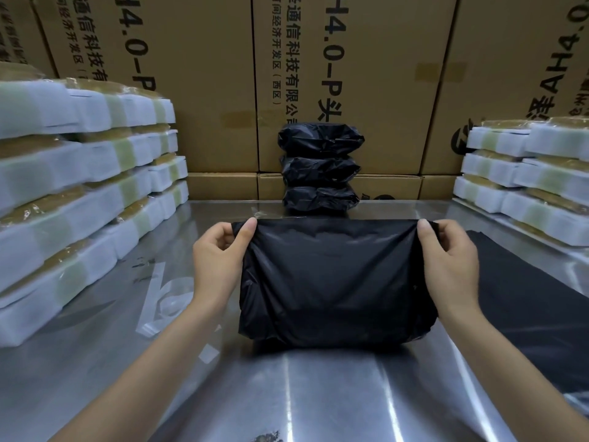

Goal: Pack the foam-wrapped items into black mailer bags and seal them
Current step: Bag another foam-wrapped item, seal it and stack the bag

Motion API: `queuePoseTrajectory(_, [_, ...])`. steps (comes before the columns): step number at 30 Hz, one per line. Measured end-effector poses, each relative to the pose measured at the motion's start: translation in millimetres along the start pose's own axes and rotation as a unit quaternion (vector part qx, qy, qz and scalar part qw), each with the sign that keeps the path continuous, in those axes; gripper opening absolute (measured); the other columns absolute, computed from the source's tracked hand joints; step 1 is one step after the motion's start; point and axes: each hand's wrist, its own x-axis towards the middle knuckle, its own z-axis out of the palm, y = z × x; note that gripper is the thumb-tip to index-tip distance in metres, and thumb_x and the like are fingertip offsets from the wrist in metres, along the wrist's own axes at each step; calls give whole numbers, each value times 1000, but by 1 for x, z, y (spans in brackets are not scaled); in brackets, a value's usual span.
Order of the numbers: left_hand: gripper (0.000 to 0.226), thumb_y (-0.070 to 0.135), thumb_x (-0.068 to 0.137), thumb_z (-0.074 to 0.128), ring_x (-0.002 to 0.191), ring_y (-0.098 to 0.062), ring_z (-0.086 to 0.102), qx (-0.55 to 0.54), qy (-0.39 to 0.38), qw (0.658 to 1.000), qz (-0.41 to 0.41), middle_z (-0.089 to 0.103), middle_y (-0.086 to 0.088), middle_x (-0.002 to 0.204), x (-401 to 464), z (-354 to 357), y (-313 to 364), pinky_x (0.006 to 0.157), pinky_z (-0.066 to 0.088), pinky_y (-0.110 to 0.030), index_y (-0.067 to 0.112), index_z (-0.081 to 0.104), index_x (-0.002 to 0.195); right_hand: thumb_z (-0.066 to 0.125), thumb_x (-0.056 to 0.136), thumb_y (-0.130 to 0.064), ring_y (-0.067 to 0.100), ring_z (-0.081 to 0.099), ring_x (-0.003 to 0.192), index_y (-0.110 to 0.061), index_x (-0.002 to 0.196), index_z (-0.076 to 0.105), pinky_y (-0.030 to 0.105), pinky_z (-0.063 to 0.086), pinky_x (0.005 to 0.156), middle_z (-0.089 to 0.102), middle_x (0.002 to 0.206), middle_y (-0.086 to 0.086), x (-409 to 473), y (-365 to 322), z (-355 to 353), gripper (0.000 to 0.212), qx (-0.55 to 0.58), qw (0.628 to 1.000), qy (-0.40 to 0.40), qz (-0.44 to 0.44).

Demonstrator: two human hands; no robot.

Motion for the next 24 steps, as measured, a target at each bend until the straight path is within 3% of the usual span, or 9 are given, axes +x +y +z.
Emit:
queuePoseTrajectory(3, [54, 46, 81, 68, 61, -18, 42, 8, -14, 998, -60, 48, -10, 65, 7, 0, -11, 60, 36, -33, -4, 51, 72, 50, 95, -41, 12, 55, 70, -15, 80, 60, 32, 41, 61, 62, 76, 0, 11, 8, 5, 32, -30, 997, -35, 61])
queuePoseTrajectory(6, [47, 47, 79, 70, 54, -14, 36, 45, -10, 995, -86, 41, -3, 55, 11, 0, -24, 56, 31, -30, 13, 44, 61, 52, 95, -42, 17, 54, 66, -15, 69, 55, 34, 38, 58, 58, 67, 0, 17, 19, 9, 37, -73, 991, -60, 94])
queuePoseTrajectory(8, [48, 49, 78, 70, 52, -14, 34, 68, -14, 992, -104, 38, -1, 53, 14, 1, -34, 54, 28, -30, 15, 42, 59, 53, 94, -40, 19, 49, 62, -14, 62, 45, 34, 33, 57, 50, 60, -1, 18, 28, 12, 43, -96, 985, -78, 116])
queuePoseTrajectory(11, [53, 48, 79, 70, 47, -17, 30, 90, -41, 984, -149, 34, -2, 50, 17, 3, -46, 49, 22, -29, 16, 37, 53, 53, 95, -38, 23, 47, 62, -12, 66, 45, 34, 30, 58, 47, 63, 10, 18, 41, 16, 40, -137, 972, -115, 154])
queuePoseTrajectory(14, [58, 42, 80, 72, 40, -13, 24, 131, -63, 974, -173, 27, 5, 41, 17, 7, -58, 44, 17, -27, 19, 30, 47, 50, 97, -36, 21, 40, 56, -13, 62, 36, 35, 25, 55, 39, 58, 7, 16, 48, 23, 44, -182, 960, -137, 162])
queuePoseTrajectory(21, [58, 41, 84, 67, 50, -18, 28, 320, -113, 931, -133, 27, -2, 50, 11, 24, -64, 52, 19, -33, 14, 25, 55, 44, 101, -30, 16, 32, 54, -13, 63, 26, 34, 20, 51, 33, 60, 2, 19, 56, 35, 45, -250, 934, -201, 159])
queuePoseTrajectory(24, [50, 45, 92, 54, 56, -22, 42, 401, -139, 903, -71, 38, -1, 54, -1, 33, -59, 53, 27, -34, 13, 31, 61, 42, 101, -27, 15, 29, 54, -13, 64, 25, 32, 20, 50, 30, 62, 3, 23, 58, 37, 44, -264, 922, -231, 166])
